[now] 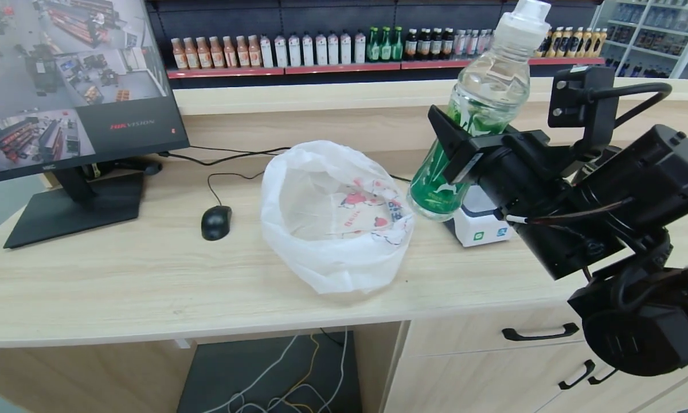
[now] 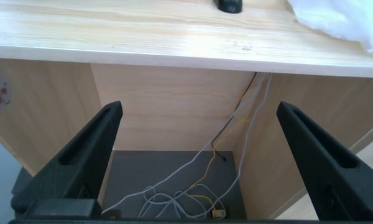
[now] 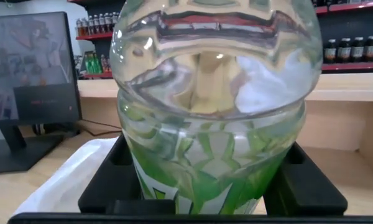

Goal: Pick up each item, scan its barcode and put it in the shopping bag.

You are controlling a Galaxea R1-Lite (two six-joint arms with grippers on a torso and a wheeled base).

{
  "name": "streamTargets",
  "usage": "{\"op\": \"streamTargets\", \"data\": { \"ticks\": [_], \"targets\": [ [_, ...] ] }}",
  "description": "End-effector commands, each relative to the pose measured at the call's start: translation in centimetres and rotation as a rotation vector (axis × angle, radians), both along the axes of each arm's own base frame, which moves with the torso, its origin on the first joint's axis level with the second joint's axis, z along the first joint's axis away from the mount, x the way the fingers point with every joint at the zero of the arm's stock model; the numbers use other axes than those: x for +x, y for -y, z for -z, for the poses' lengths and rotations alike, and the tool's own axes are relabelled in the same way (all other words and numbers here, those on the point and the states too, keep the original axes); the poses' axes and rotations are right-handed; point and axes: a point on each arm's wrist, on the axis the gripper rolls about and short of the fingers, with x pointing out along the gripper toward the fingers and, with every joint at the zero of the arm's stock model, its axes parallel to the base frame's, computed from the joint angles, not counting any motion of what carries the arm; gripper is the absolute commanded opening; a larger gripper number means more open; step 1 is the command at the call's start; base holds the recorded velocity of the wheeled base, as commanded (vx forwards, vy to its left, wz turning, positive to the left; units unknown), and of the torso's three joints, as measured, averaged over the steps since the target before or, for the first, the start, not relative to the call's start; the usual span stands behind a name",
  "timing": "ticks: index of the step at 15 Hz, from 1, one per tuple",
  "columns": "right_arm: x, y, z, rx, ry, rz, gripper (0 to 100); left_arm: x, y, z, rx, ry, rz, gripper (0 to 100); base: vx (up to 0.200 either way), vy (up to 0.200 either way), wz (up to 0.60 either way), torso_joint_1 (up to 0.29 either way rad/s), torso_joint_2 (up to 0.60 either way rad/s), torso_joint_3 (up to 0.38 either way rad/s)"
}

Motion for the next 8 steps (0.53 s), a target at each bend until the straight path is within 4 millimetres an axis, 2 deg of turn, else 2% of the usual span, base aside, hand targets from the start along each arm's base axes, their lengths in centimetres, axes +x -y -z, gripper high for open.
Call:
{"op": "streamTargets", "data": {
  "ticks": [1,4,8],
  "targets": [
    [0.49,0.09,0.4,-0.007,-0.008,0.01,0,0.0,0.0,0.0,-0.001,0.001,0.0,100,0.0,0.2,0.0,-0.002,0.0,-0.002],
    [0.97,-0.17,0.77,-0.011,-0.016,0.014,0,0.0,0.0,0.0,0.001,0.001,0.0,100,0.0,0.2,0.0,0.004,0.01,0.004],
    [1.49,-0.51,0.35,-0.003,-0.005,0.018,0,0.0,0.0,0.0,0.005,0.001,0.0,100,0.0,0.0,0.0,0.0,0.0,0.0]
  ]
}}
